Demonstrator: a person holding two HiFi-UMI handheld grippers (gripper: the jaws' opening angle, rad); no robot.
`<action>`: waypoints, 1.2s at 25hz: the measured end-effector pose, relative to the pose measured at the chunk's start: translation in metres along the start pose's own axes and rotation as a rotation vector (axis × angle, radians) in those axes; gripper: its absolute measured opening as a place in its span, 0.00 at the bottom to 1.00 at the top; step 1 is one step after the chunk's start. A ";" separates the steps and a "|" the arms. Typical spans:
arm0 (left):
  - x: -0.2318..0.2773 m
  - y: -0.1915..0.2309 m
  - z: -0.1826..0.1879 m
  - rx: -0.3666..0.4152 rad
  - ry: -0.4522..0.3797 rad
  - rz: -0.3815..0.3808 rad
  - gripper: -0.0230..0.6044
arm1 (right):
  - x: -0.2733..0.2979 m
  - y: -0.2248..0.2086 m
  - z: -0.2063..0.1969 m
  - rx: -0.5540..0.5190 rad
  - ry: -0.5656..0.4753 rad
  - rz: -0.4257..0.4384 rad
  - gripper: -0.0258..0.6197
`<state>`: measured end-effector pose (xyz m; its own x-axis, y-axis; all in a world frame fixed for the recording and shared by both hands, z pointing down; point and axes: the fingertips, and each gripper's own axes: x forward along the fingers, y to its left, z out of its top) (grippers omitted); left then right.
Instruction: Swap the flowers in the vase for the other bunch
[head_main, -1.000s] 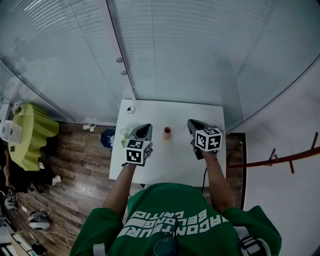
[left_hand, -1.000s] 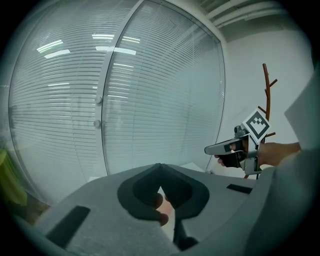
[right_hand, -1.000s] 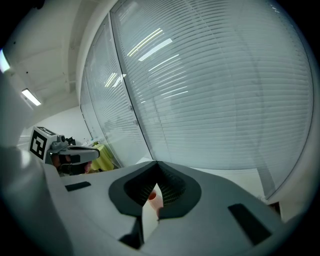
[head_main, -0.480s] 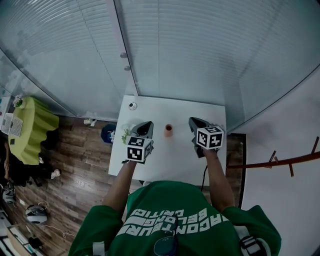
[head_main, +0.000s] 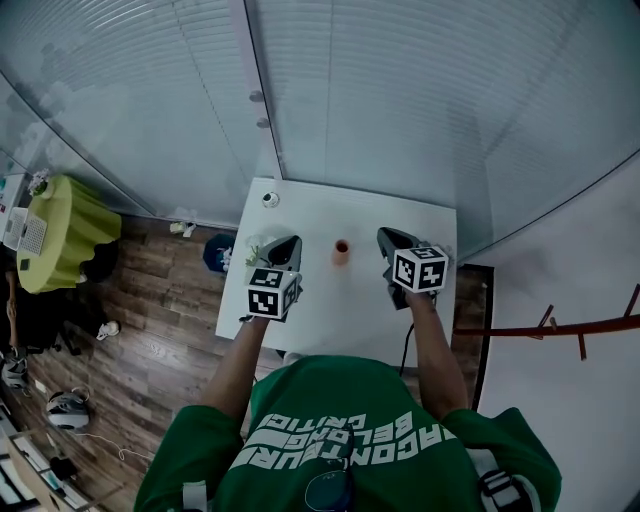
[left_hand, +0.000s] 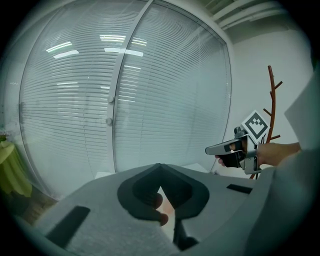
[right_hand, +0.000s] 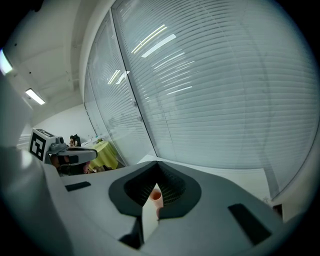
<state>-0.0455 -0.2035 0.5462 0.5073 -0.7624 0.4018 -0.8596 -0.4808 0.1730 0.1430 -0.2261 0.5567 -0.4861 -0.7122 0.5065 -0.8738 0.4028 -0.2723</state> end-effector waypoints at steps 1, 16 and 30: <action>-0.003 0.005 -0.002 -0.005 0.002 0.009 0.03 | 0.004 0.003 0.000 -0.002 0.004 0.006 0.06; -0.128 0.150 -0.064 -0.157 -0.018 0.277 0.04 | 0.119 0.167 -0.029 -0.121 0.139 0.227 0.06; -0.176 0.225 -0.099 -0.216 -0.013 0.305 0.04 | 0.182 0.235 -0.084 -0.057 0.255 0.177 0.06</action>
<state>-0.3349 -0.1345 0.6037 0.2255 -0.8626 0.4529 -0.9637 -0.1295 0.2334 -0.1499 -0.2124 0.6539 -0.6061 -0.4642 0.6459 -0.7705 0.5441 -0.3319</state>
